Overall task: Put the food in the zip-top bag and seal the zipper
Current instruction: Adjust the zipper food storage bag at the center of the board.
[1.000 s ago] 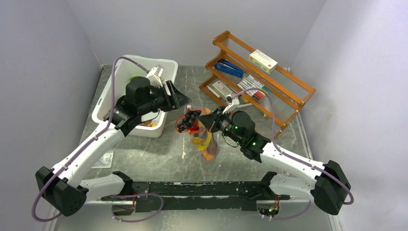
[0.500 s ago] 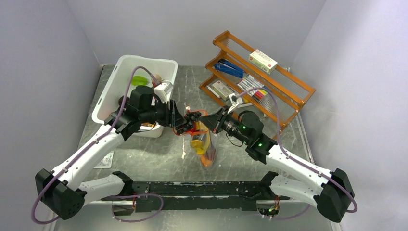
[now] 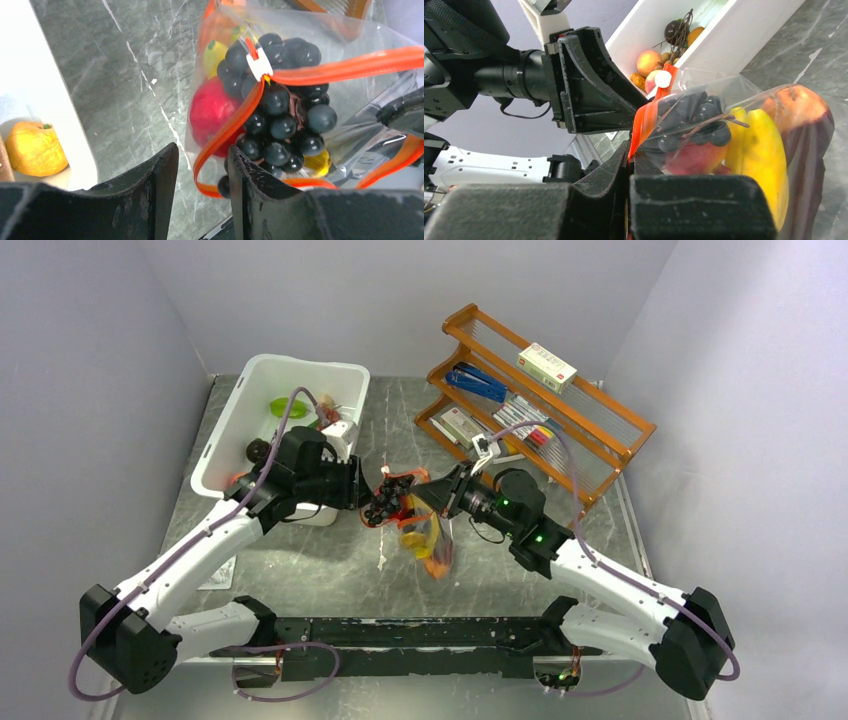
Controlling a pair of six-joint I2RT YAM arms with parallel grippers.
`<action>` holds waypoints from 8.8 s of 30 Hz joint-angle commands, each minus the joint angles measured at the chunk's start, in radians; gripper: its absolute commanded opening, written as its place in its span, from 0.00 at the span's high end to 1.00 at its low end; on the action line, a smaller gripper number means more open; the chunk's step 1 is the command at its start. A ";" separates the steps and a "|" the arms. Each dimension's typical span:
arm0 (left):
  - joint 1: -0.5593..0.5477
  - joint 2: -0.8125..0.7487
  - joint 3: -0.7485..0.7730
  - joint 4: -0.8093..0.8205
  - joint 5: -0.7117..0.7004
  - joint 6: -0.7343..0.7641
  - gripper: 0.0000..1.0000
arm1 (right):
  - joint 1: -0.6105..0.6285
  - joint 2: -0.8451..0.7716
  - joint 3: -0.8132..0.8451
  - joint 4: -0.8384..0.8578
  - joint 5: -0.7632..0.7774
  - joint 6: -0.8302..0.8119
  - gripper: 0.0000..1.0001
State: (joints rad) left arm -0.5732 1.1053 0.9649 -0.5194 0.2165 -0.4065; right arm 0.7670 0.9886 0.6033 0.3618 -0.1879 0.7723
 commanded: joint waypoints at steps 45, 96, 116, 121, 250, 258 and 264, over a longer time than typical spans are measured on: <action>-0.008 -0.016 -0.231 0.691 0.326 -0.424 0.93 | -0.119 0.040 0.204 -0.444 0.030 -0.281 0.83; -0.037 -0.333 -0.213 0.029 0.443 1.304 0.39 | -0.187 0.134 0.349 -0.498 -0.473 -0.412 1.00; -0.037 -0.199 -0.263 0.272 0.561 1.228 0.62 | -0.187 0.141 0.277 -0.307 -0.618 -0.253 1.00; -0.037 -0.216 -0.255 0.249 0.566 1.204 0.93 | -0.187 0.149 0.277 -0.351 -0.578 -0.283 1.00; -0.024 -0.203 -0.147 0.230 0.770 1.015 0.85 | 0.226 0.078 0.299 -0.446 -0.257 -1.143 1.00; -0.024 -0.167 -0.127 0.167 0.922 1.079 0.93 | 0.227 0.085 0.295 -0.489 -0.270 -1.176 1.00; -0.022 -0.240 -0.157 0.224 0.906 1.027 0.93 | 0.225 0.054 0.290 -0.593 -0.225 -1.204 1.00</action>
State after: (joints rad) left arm -0.5945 0.9237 0.7940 -0.3492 1.0256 0.6292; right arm 0.9962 1.0691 0.8890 -0.1684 -0.4538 -0.3985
